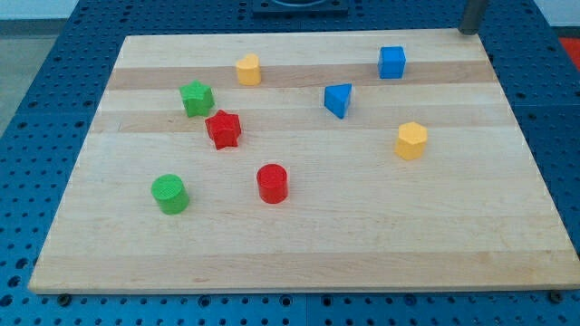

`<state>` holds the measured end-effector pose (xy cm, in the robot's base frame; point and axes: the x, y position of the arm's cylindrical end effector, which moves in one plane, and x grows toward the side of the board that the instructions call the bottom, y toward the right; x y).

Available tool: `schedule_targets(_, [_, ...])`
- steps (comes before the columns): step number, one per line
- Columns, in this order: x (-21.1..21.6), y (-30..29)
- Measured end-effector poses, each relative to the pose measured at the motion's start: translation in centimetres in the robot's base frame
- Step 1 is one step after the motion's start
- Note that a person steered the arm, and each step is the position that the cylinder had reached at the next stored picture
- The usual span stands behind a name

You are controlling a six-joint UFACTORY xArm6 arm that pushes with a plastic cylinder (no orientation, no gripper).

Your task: Place your arm to the left of blue cube

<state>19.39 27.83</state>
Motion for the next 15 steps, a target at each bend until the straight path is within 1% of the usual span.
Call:
schedule_targets(3, [0.0,-7.3])
schedule_targets(5, [1.7,-11.4])
schedule_targets(7, [1.8,-11.5])
schedule_targets(8, [2.9,-12.2])
schedule_targets(9, [3.8,-14.4])
schedule_targets(11, [4.2,-17.1])
schedule_targets(12, [6.7,-17.4])
schedule_targets(15, [8.5,-19.1])
